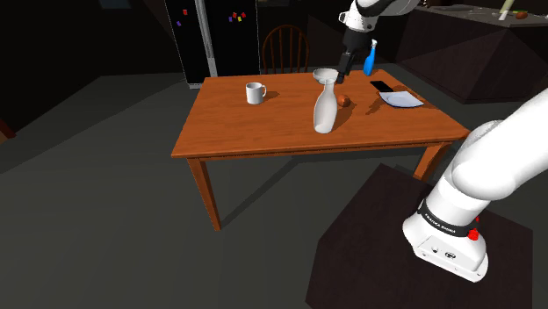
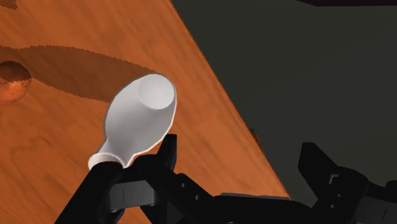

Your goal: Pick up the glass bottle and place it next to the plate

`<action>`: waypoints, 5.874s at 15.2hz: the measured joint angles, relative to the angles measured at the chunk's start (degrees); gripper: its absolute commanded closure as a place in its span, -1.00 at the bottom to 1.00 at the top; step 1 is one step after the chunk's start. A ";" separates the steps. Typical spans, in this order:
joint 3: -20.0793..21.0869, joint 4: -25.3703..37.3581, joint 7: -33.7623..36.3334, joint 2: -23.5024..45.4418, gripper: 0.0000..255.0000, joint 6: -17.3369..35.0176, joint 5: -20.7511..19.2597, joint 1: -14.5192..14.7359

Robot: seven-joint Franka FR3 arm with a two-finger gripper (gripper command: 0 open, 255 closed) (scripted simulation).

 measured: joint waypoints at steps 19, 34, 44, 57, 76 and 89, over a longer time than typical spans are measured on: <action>-7.52 16.02 -16.97 27.55 -1.00 8.72 9.37 -2.65; -7.46 15.59 -17.17 28.04 1.00 9.65 9.68 -2.67; -7.63 18.42 -16.38 26.61 1.00 5.51 8.72 -2.62; -7.73 26.08 -14.80 24.58 1.00 -3.95 7.33 -2.50; -8.11 42.70 -14.02 26.10 1.00 -19.16 7.62 -3.08; -8.73 59.64 -14.20 31.23 1.00 -31.38 9.85 -4.78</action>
